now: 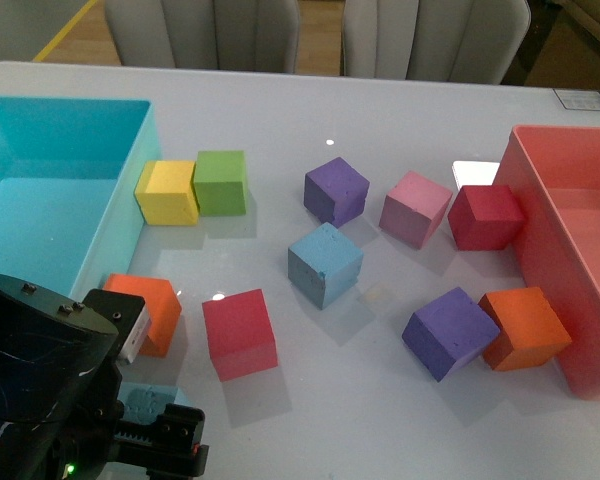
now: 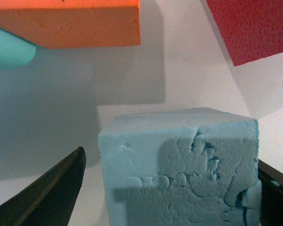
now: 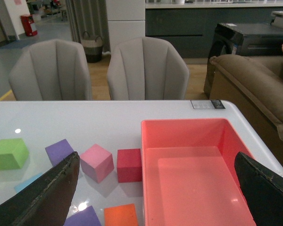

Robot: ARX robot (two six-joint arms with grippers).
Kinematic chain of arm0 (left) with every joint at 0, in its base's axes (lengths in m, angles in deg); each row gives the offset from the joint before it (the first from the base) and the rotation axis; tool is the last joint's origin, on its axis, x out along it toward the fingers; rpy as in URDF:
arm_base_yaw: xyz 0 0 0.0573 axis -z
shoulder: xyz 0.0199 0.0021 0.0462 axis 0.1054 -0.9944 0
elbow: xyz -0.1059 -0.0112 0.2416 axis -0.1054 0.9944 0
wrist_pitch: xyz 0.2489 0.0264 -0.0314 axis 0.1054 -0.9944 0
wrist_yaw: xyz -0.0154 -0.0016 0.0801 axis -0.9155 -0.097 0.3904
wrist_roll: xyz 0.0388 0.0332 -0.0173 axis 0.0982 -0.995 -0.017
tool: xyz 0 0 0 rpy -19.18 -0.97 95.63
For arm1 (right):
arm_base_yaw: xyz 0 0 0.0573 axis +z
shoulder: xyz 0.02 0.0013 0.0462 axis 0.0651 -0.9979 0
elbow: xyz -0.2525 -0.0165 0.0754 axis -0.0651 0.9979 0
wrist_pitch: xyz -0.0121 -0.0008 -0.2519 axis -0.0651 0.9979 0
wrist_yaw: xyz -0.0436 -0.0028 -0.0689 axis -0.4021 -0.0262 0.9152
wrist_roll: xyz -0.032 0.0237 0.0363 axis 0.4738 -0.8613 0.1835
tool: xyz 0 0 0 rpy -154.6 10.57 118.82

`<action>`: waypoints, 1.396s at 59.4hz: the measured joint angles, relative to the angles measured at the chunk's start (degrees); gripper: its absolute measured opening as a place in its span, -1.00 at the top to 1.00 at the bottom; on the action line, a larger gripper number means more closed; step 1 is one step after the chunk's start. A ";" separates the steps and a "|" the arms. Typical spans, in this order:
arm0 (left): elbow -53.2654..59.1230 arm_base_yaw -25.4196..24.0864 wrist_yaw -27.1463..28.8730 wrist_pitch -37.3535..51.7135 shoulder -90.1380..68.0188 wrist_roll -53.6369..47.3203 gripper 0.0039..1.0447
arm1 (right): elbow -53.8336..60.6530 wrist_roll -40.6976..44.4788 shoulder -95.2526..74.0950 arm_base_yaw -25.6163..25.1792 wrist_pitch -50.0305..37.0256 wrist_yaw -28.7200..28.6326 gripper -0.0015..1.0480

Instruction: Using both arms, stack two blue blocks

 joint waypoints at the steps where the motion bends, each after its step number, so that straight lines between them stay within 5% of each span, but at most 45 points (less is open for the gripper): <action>1: 0.02 0.09 0.00 -0.22 0.09 0.02 -0.65 | 0.02 0.02 0.00 0.00 0.00 0.02 -0.83; 9: 1.03 2.56 -0.02 -5.64 5.68 0.55 -0.14 | 0.02 0.00 0.00 0.00 0.00 0.00 -0.83; 16: 1.70 4.68 -0.28 -12.07 12.87 0.52 0.01 | 0.00 0.00 0.00 0.00 0.00 0.02 -0.83; 42: -8.98 5.86 -0.24 -28.39 28.33 -2.93 0.08 | 0.00 0.02 0.00 0.00 0.00 0.00 -0.83; 83: -39.91 9.99 0.59 -31.71 3.21 -12.37 0.11 | 0.00 0.00 0.00 0.00 0.00 0.00 -0.83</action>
